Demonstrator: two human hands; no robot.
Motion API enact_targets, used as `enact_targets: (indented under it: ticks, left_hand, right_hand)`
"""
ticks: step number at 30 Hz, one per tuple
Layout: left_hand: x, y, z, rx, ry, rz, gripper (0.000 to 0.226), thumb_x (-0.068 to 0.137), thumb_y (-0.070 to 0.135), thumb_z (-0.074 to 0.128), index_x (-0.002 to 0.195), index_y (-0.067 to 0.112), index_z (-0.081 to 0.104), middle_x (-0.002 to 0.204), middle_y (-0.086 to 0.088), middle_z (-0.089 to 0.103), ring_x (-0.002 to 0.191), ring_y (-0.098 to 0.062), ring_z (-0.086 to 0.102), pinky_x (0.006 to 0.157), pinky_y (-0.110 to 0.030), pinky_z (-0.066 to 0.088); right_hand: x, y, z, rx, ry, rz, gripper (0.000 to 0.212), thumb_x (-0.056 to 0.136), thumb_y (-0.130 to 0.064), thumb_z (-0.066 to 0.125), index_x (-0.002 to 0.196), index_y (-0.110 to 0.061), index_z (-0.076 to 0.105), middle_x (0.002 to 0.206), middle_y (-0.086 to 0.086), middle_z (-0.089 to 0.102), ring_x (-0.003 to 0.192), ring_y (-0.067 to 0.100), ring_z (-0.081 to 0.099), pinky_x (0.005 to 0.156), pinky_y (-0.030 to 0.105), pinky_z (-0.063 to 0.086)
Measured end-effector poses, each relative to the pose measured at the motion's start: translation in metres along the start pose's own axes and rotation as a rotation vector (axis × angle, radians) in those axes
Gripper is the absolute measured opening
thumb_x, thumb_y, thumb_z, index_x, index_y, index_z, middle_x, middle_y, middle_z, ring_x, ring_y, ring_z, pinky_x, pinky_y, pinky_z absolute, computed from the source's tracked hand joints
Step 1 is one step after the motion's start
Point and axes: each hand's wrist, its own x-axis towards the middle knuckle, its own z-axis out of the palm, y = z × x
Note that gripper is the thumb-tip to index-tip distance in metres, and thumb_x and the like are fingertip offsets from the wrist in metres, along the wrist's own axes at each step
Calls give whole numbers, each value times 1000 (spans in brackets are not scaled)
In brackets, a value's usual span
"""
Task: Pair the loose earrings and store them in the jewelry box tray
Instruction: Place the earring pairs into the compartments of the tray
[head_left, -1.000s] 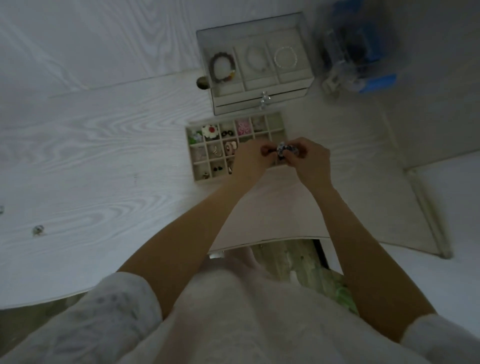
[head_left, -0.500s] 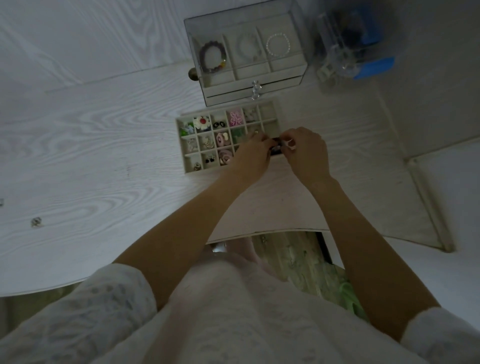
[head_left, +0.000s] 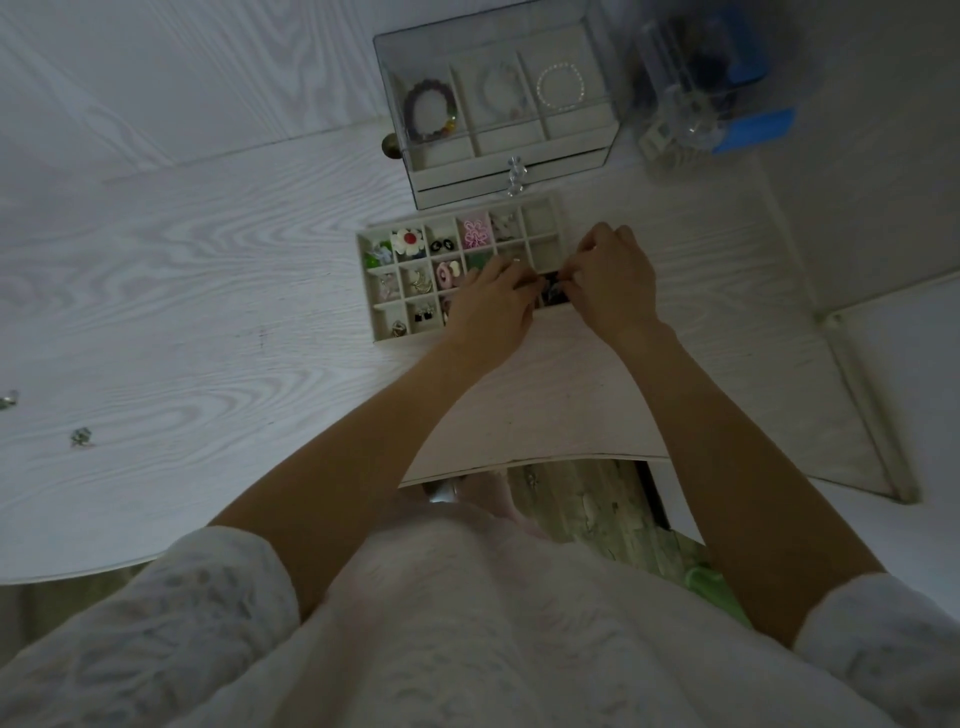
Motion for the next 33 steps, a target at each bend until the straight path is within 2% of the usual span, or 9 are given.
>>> enact_targets:
  ticks: [4, 8, 15, 18, 21, 24, 26, 29, 33]
  left_hand:
    - [3, -1, -3, 134, -104, 70, 36, 92, 19, 45, 126, 14, 54, 121, -7, 54, 116, -30, 44, 91, -41, 36]
    - [11, -1, -4, 177, -96, 99, 33, 93, 23, 39, 119, 14, 59, 121, -8, 54, 118, -29, 44, 94, -40, 37]
    - [-5, -5, -3, -123, 84, -36, 37, 89, 25, 37, 105, 9, 65, 104, -10, 65, 99, -30, 56, 84, -40, 47]
    - [-28, 3, -32, -341, 256, -120, 27, 87, 25, 45, 102, 10, 60, 97, -6, 64, 90, -22, 56, 77, -24, 40]
    - [-68, -3, -70, -490, 362, -265, 13, 89, 24, 54, 97, 14, 59, 87, 2, 64, 75, -7, 53, 63, -14, 36]
    - [-127, -39, -84, -321, 343, -397, 17, 90, 32, 50, 94, 19, 60, 79, 7, 65, 67, -4, 52, 57, -17, 36]
    - [-170, -68, -77, -258, 273, -543, 18, 91, 33, 50, 99, 20, 61, 82, 6, 67, 73, -12, 59, 59, -21, 39]
    - [-229, -109, -66, -338, 283, -789, 18, 89, 25, 54, 104, 20, 62, 95, 4, 68, 84, -14, 61, 68, -25, 46]
    - [-298, -166, -68, -499, 457, -1166, 20, 84, 20, 60, 104, 19, 62, 104, 3, 67, 87, -10, 61, 80, -27, 49]
  right_hand:
    - [-6, 3, 1, 42, 9, -17, 21, 91, -17, 55, 106, -11, 69, 112, 11, 54, 108, 29, 45, 74, 29, 34]
    - [-17, 3, 13, 47, 48, -25, 23, 92, -17, 52, 106, -9, 68, 113, 12, 55, 105, 30, 47, 70, 29, 32]
    - [-31, -1, 9, 34, 207, -83, 19, 88, -13, 53, 101, -10, 66, 101, 14, 61, 91, 34, 55, 79, 39, 40]
    - [-47, -19, -5, -159, 394, -206, 18, 90, -19, 48, 94, -17, 65, 86, 4, 65, 76, 25, 61, 85, 34, 33]
    - [-62, -57, -15, -60, 407, -339, 17, 91, -19, 48, 93, -16, 65, 78, 2, 68, 67, 23, 63, 74, 31, 42]
    - [-67, -121, -6, 141, 214, -445, 20, 89, -14, 49, 102, -15, 64, 89, 6, 69, 73, 26, 64, 63, 31, 49]
    - [-68, -167, 12, 231, 22, -520, 24, 90, -11, 48, 109, -14, 62, 95, 8, 67, 78, 27, 63, 63, 32, 49]
    - [-68, -227, 46, 343, -243, -561, 29, 89, -8, 51, 116, -14, 59, 105, 8, 61, 89, 23, 60, 73, 34, 51]
    - [-66, -308, 91, 400, -474, -510, 45, 88, -12, 57, 131, -18, 44, 122, 9, 51, 96, 22, 57, 86, 37, 49]
